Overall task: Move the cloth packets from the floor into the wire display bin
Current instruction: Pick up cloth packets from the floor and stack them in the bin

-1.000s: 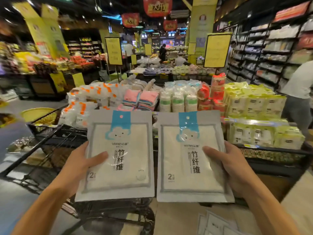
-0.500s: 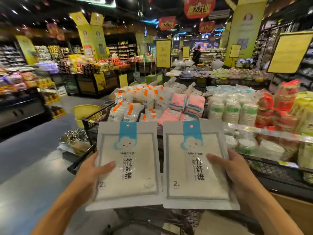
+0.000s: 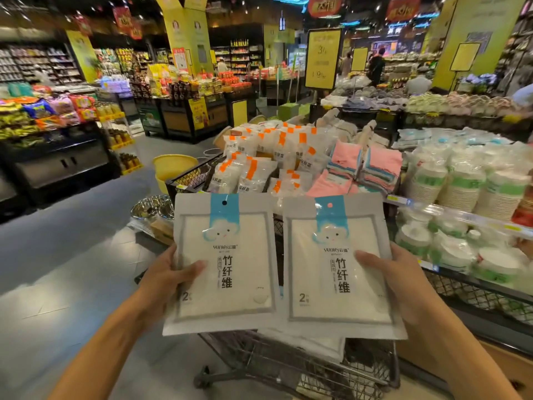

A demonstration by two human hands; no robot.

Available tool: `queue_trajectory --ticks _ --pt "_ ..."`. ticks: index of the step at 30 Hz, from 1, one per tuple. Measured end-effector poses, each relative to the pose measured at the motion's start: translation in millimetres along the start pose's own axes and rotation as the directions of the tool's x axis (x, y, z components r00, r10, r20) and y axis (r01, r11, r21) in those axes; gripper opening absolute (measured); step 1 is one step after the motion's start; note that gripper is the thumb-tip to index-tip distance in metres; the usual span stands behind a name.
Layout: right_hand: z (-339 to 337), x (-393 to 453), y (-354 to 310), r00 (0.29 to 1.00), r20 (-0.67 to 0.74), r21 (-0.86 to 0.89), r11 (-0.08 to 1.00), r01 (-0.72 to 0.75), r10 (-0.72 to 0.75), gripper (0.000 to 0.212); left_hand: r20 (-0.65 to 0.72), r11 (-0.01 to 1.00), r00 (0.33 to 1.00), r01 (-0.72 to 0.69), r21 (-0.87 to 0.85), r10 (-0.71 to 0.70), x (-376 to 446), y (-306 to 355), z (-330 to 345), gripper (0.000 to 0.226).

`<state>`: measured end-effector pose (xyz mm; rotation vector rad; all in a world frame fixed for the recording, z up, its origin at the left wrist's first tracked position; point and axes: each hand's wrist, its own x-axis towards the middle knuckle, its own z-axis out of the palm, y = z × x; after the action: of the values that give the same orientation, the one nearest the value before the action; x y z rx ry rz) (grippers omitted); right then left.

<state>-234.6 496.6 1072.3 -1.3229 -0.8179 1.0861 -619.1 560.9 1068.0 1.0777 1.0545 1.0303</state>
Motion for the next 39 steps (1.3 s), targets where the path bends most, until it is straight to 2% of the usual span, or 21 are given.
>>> queue_trajectory --ticks 4,9,12,15,17,22,27,31,34,39 --pt "0 47 15 0.999 -0.009 0.051 0.997 -0.053 0.054 0.029 -0.031 0.999 0.999 0.042 0.034 -0.041 46 -1 -2 0.050" --pt "-10 100 33 0.991 -0.082 0.067 0.993 -0.099 0.104 0.030 -0.033 0.985 0.995 0.102 0.142 -0.099 112 -14 1 0.067" --pt "-16 121 44 0.979 -0.123 0.109 0.983 -0.149 0.162 0.031 0.002 0.978 0.988 0.154 0.142 -0.156 147 -29 10 0.055" --pt "-19 140 57 0.966 -0.167 0.110 0.977 -0.182 0.199 0.034 0.052 0.967 0.983 0.163 0.195 -0.176 186 -44 17 0.059" --pt "-21 154 68 0.954 -0.209 0.112 0.975 -0.194 0.214 0.034 0.075 0.966 0.977 0.183 0.182 -0.200 219 -56 17 0.051" --pt "-19 177 101 0.899 -0.348 0.108 0.964 -0.242 0.264 0.035 0.183 0.932 0.922 0.304 0.198 -0.340 300 -101 11 0.042" --pt "-12 188 145 0.817 -0.491 0.150 0.953 -0.264 0.303 0.029 0.227 0.911 0.891 0.346 0.225 -0.394 365 -154 8 0.034" --pt "-14 199 192 0.776 -0.522 0.138 0.933 -0.333 0.354 0.032 0.230 0.868 0.850 0.405 0.287 -0.473 400 -213 -1 0.048" --pt "-17 212 236 0.739 -0.531 0.137 0.902 -0.409 0.416 0.034 0.213 0.826 0.812 0.471 0.311 -0.543 417 -262 -2 0.043" --pt "-24 236 301 0.732 -0.487 0.087 0.861 -0.501 0.476 0.051 0.176 0.742 0.739 0.570 0.351 -0.651 433 -344 0 0.038"
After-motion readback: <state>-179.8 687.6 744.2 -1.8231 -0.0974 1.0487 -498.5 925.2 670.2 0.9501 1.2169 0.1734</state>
